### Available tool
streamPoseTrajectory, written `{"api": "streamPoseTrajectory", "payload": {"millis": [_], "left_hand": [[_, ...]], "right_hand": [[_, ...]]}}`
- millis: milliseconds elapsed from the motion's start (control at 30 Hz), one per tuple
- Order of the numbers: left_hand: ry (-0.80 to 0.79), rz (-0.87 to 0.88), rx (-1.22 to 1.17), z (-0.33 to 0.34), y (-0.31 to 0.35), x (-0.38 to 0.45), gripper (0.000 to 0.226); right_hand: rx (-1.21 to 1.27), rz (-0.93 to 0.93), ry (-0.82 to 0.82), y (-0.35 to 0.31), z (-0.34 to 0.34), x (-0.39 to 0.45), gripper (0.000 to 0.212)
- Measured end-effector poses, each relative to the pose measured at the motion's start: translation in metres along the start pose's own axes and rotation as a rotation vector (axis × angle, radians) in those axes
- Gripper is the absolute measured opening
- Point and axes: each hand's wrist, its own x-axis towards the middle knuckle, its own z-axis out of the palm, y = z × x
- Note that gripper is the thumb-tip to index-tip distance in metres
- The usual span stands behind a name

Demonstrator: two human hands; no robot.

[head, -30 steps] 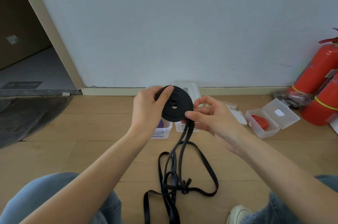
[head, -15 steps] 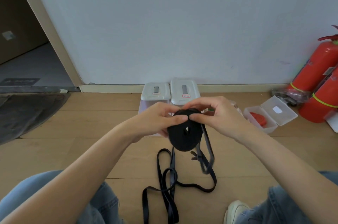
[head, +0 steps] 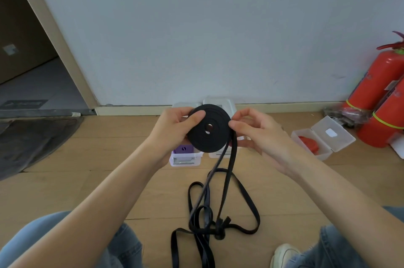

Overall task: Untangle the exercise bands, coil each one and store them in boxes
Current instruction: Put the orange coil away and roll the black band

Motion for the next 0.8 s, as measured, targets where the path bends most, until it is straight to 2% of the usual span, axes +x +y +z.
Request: {"api": "streamPoseTrajectory", "payload": {"millis": [133,200,300,367,433,500,567,667,800], "left_hand": [[-0.024,0.003,-0.002,0.003,-0.002,-0.001,0.027],[-0.158,-0.053,0.054,-0.005,0.002,-0.001,0.029],[-0.343,-0.131,0.186,-0.007,0.003,-0.005,0.041],[-0.312,-0.077,0.327,0.004,0.001,-0.010,0.027],[-0.207,0.014,0.426,0.013,-0.003,-0.009,0.030],[-0.106,0.096,0.426,0.013,-0.001,-0.008,0.034],[-0.050,0.170,0.403,0.007,0.003,-0.005,0.030],[-0.007,0.190,0.346,-0.001,0.007,-0.003,0.025],[0.033,0.201,0.310,-0.004,0.009,-0.002,0.026]], "right_hand": [[-0.079,-0.061,0.021,0.002,0.003,-0.002,0.016],[-0.229,-0.132,0.013,-0.001,-0.004,-0.003,0.016],[-0.539,-0.216,-0.092,-0.004,-0.008,-0.005,0.019],[-0.622,-0.233,-0.125,0.000,-0.003,-0.005,0.024],[-0.576,-0.245,-0.098,0.005,0.002,-0.004,0.024],[-0.441,-0.217,-0.052,0.006,0.002,-0.003,0.022],[-0.329,-0.147,-0.045,0.002,-0.004,-0.003,0.030],[-0.169,-0.034,-0.089,-0.002,-0.015,-0.001,0.023],[-0.083,-0.028,-0.071,-0.004,-0.014,-0.002,0.020]]}}
